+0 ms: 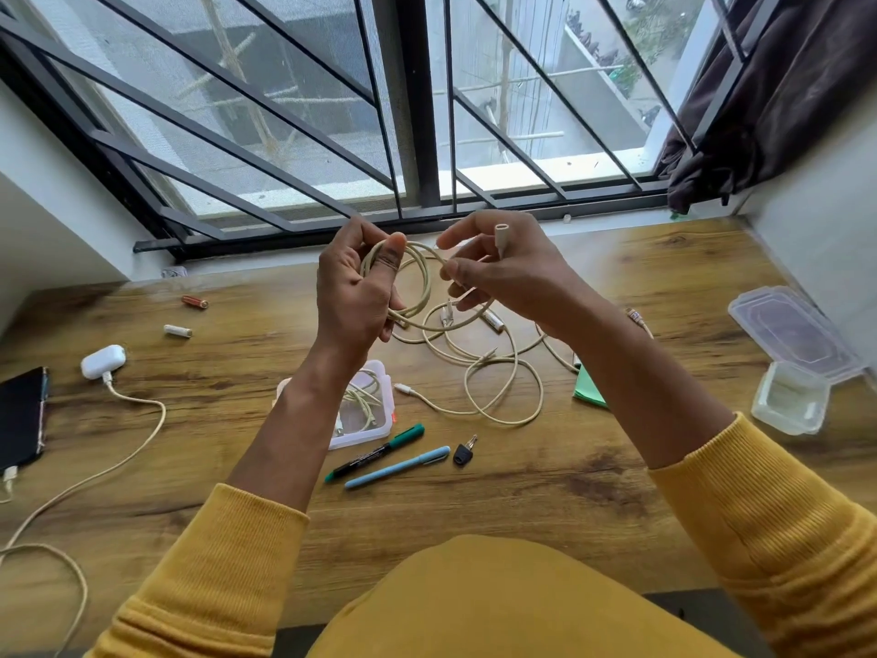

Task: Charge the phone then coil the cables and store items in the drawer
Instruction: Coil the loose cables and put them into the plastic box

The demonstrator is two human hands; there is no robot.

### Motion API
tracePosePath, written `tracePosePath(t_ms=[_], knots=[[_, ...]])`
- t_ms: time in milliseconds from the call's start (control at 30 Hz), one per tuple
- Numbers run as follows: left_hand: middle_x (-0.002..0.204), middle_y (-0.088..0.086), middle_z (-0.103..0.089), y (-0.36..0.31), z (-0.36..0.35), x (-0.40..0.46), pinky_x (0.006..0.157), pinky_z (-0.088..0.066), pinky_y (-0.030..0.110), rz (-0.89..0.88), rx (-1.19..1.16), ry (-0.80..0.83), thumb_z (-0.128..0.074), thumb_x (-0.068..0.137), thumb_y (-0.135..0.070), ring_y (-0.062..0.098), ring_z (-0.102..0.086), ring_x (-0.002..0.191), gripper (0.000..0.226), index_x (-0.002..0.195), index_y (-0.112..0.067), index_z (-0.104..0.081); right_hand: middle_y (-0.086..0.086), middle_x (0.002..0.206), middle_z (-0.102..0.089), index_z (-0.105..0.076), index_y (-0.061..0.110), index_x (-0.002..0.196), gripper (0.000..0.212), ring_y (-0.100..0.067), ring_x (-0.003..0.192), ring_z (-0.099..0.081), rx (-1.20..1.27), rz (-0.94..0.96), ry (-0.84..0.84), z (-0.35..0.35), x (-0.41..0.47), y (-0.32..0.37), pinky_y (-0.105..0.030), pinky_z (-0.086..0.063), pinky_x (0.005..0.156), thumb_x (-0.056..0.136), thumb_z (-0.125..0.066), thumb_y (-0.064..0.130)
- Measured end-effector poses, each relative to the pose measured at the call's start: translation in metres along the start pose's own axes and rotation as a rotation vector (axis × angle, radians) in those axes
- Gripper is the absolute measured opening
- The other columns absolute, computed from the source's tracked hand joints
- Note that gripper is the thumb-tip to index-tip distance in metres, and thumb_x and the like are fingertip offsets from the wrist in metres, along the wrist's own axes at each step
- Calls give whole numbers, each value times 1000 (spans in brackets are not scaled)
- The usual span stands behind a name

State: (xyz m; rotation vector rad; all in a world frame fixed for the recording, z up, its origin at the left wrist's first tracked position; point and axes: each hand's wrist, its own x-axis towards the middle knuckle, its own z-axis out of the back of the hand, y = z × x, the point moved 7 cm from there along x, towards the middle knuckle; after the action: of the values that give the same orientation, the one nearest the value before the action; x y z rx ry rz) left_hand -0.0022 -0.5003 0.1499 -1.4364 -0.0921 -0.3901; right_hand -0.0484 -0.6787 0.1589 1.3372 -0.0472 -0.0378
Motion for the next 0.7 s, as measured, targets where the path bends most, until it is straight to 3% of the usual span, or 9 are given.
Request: tracePosePath(t_ms=[200, 367, 533, 633, 700], knots=[[59, 1, -45, 0, -9, -3, 30, -29, 16, 81, -214, 176, -56, 109, -21, 13, -46, 40, 17, 93, -16, -52, -11, 87, -76, -75, 9, 96, 12, -21, 81, -78, -66, 97, -191, 4, 5, -1, -40, -67, 71, 90, -80, 1], [62, 2, -45, -4, -13, -5, 29, -28, 15, 109, -343, 157, -48, 112, -16, 7, -45, 40, 20, 92, -14, -48, -14, 83, -76, -78, 7, 93, 9, -26, 82, -77, 44, 139, -201, -8, 4, -5, -41, -67, 72, 88, -79, 0], [70, 15, -49, -6, -13, -1, 37, -35, 23, -2, -154, 56, -53, 111, -25, 11, -43, 43, 19, 102, -9, -53, -30, 91, -75, -72, -9, 101, 13, -38, 81, -76, 288, 114, -82, -25, -1, -6, -50, -66, 77, 90, -77, -4], [80, 5, -61, -8, -9, 0, 58, -46, 33, -98, 57, 16, -54, 110, -31, 14, -54, 62, 26, 104, -6, -55, -32, 97, -73, -71, -13, 105, 16, -37, 86, -74, 365, 104, 1, -26, -3, -3, -48, -65, 82, 94, -60, -11], [81, -1, -62, -12, -5, -1, 63, -48, 35, -150, 188, -36, -54, 109, -30, 10, -57, 68, 26, 101, -6, -55, -30, 102, -74, -74, -9, 105, 26, -39, 91, -72, 418, 61, 51, -26, -4, -6, -48, -62, 84, 97, -49, -6]])
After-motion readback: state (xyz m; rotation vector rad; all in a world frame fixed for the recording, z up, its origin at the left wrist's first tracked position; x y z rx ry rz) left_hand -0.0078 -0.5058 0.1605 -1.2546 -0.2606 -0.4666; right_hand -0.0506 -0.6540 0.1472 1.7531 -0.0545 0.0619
